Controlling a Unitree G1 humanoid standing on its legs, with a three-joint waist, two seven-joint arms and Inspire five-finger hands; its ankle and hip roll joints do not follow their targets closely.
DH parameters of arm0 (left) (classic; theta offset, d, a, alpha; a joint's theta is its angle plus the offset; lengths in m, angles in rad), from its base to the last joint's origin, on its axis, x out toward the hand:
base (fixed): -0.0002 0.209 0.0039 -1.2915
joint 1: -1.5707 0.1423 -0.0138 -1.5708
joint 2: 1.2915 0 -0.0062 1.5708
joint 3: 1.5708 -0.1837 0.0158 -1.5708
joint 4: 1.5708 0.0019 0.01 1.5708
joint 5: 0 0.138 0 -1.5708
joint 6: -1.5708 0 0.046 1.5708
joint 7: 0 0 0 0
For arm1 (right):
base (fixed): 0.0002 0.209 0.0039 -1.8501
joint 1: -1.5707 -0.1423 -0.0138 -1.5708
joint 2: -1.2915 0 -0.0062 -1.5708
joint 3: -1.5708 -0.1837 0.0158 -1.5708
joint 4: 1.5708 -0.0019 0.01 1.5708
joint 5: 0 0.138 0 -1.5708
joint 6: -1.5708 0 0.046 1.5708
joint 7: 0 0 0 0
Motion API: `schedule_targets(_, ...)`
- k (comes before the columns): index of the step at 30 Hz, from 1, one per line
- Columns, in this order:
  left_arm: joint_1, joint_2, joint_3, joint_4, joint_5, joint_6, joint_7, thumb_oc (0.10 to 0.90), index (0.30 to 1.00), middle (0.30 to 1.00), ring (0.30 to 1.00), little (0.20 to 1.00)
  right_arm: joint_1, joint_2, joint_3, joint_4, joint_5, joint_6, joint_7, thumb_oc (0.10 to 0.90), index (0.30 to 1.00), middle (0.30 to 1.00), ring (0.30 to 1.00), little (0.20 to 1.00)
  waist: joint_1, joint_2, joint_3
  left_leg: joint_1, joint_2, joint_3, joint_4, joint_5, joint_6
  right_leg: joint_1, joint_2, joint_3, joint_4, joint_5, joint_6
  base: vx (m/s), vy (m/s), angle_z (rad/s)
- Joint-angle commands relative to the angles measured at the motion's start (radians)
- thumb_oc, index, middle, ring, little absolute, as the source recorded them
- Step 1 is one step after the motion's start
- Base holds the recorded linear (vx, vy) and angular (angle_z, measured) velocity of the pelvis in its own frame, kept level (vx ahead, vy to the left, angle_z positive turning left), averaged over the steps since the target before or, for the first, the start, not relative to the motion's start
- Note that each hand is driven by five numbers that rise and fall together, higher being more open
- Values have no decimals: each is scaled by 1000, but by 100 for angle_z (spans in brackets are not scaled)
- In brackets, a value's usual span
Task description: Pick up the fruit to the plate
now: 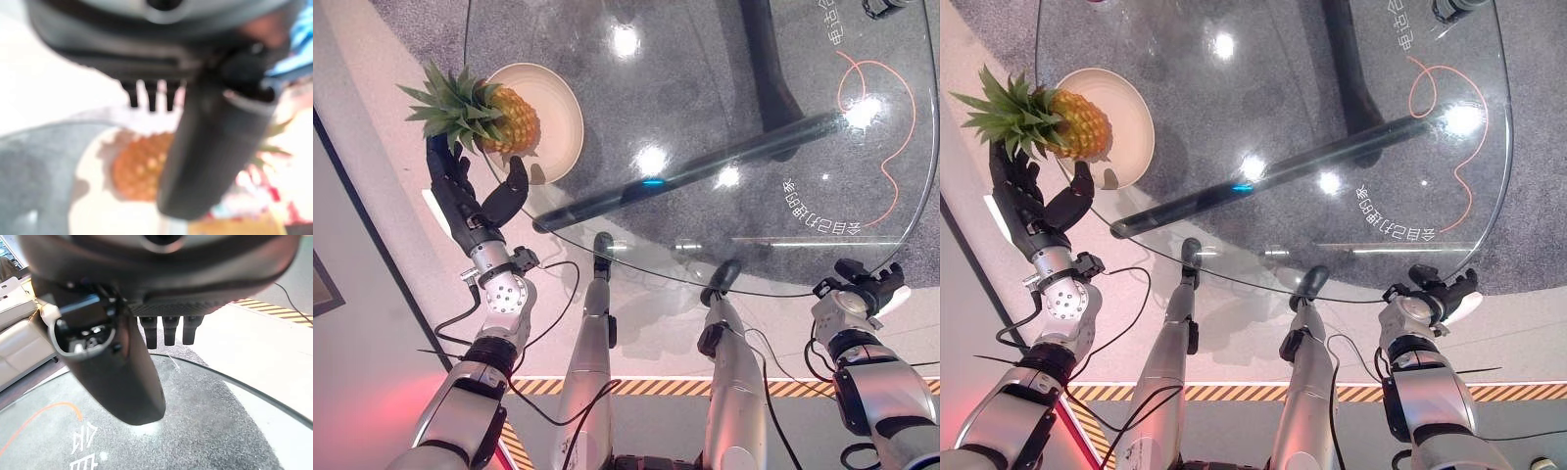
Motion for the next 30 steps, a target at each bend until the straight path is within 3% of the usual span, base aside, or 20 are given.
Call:
schedule_targets(1, 39, -18, 85, -2, -185, 18, -122, 800, 900, 900, 900, 900, 95, -99, -39, 23, -41, -42, -19, 800, 900, 900, 900, 900, -3, 33, -24, 48, 39, 27, 80, -127, -13, 18, -18, 45, 42, 10, 58, -7, -6, 6)
schedule_targets(6, 99, -12, 115, 41, -104, 77, -100, 800, 900, 900, 900, 900, 170, -81, -52, 18, -82, -37, 25, 800, 900, 900, 900, 900, -4, 29, -24, 142, 44, 41, 44, -115, -18, 108, -25, 45, 17, 14, 64, 1, 9, 5)
schedule_targets(8, 121, 2, 127, 57, -82, 134, -111, 800, 900, 900, 900, 900, 214, -72, -57, 9, -112, -27, 53, 800, 900, 900, 900, 900, -7, 25, -24, 199, 46, 50, 24, -110, -20, 167, -29, 47, -4, 18, 69, 17, 12, 1)
schedule_targets(14, 209, 16, 147, 158, -33, 269, -233, 800, 900, 900, 900, 900, 370, -18, -67, -6, -172, -8, 136, 800, 900, 900, 900, 900, -12, 17, -43, 400, 53, 85, -60, -86, -31, 392, -40, 30, -98, 39, 83, 79, 21, -3)
schedule_targets(18, 276, 15, 151, 236, -3, 328, -302, 800, 900, 900, 900, 900, 451, -7, -72, 3, -212, 19, 223, 800, 900, 900, 900, 900, -16, 16, -113, 477, 60, 104, -112, -71, -35, 482, -38, 20, -157, 55, 83, 129, 31, 2)
schedule_targets(20, 313, 11, 161, 308, 11, 389, -337, 800, 900, 900, 900, 900, 493, 4, -70, 19, -241, 38, 271, 800, 900, 900, 900, 900, -22, 17, -153, 517, 65, 108, -124, -74, -38, 527, -33, 20, -176, 54, 80, 144, 45, 3)
schedule_targets(28, 429, -39, 174, 468, 178, 552, -514, 800, 900, 900, 900, 900, 654, 81, -76, 83, -343, 188, 518, 800, 900, 900, 900, 900, -41, 7, -320, 652, 94, 121, -136, -76, -49, 680, -13, 5, -222, 59, 73, 215, -6, 5)
schedule_targets(30, 443, -48, 164, 490, 209, 587, -544, 800, 900, 900, 900, 900, 669, 96, -69, 98, -366, 212, 530, 800, 900, 900, 900, 900, -43, 9, -348, 669, 96, 122, -136, -73, -52, 706, -8, 1, -226, 56, 70, 187, -11, -2)
